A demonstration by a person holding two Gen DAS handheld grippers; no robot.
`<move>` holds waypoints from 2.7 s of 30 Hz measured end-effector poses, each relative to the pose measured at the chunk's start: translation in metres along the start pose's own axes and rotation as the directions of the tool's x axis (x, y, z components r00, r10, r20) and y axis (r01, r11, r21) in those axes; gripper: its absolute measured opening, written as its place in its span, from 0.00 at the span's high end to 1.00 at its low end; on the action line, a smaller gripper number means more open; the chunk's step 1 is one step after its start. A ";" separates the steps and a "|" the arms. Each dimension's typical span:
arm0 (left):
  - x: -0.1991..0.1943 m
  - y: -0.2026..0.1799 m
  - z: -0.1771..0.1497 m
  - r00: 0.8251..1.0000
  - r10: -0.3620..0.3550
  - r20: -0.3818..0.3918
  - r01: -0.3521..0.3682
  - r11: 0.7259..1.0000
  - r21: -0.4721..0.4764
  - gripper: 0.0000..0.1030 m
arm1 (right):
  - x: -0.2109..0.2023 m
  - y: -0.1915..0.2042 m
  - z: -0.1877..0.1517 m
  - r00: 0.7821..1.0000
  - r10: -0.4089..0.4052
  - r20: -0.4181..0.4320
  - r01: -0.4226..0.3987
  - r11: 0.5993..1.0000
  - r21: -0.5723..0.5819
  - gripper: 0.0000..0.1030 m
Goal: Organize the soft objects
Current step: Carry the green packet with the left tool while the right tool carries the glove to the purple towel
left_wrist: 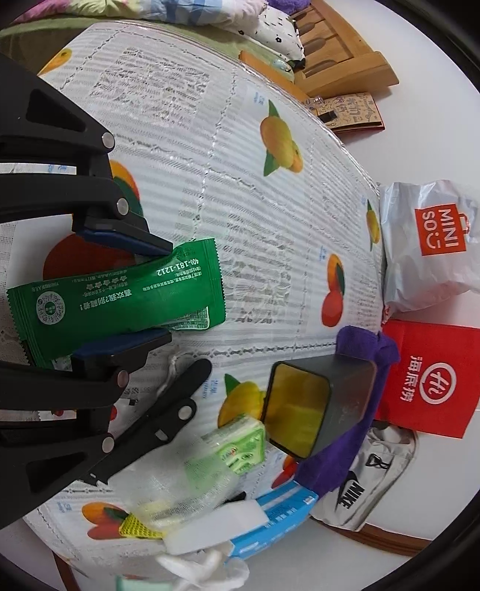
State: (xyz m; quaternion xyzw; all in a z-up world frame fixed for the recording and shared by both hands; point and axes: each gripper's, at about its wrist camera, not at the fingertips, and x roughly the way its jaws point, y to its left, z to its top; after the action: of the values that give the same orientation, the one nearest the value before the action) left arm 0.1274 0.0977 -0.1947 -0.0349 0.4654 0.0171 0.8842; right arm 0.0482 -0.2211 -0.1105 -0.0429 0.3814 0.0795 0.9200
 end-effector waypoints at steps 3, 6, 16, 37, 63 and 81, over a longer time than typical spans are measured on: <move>0.000 -0.002 0.000 1.000 0.009 0.002 -0.009 1.000 0.006 0.62 | 0.025 -0.013 -0.016 0.998 0.016 -0.066 -0.012 0.999 0.051 0.92; 0.000 -0.002 0.000 1.000 0.008 -0.001 -0.008 1.000 0.008 0.60 | 0.043 -0.019 -0.026 0.994 0.035 -0.104 -0.028 0.997 0.067 0.91; 0.004 -0.005 -0.002 1.000 0.031 0.005 -0.031 0.999 0.031 0.41 | 0.072 -0.015 -0.024 0.988 0.118 -0.098 -0.107 0.989 0.106 0.40; -0.033 -0.013 0.034 0.998 -0.037 0.046 0.035 0.998 0.044 0.66 | 0.017 -0.011 0.020 0.980 0.200 0.002 -0.200 0.976 0.081 0.93; -0.017 -0.061 0.190 0.990 -0.079 0.119 0.070 0.994 0.082 0.66 | 0.077 -0.069 0.177 0.995 0.078 0.068 -0.086 0.988 0.129 0.93; 0.084 -0.086 0.282 0.982 -0.191 0.006 0.191 0.981 0.046 0.66 | 0.236 -0.107 0.215 0.992 0.070 -0.102 -0.057 0.990 0.129 0.92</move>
State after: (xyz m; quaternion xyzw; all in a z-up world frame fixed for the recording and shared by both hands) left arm 0.4118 0.0339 -0.1010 -0.0593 0.4554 -0.0780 0.8849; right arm 0.3811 -0.2692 -0.1244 0.0233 0.4350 0.0823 0.8963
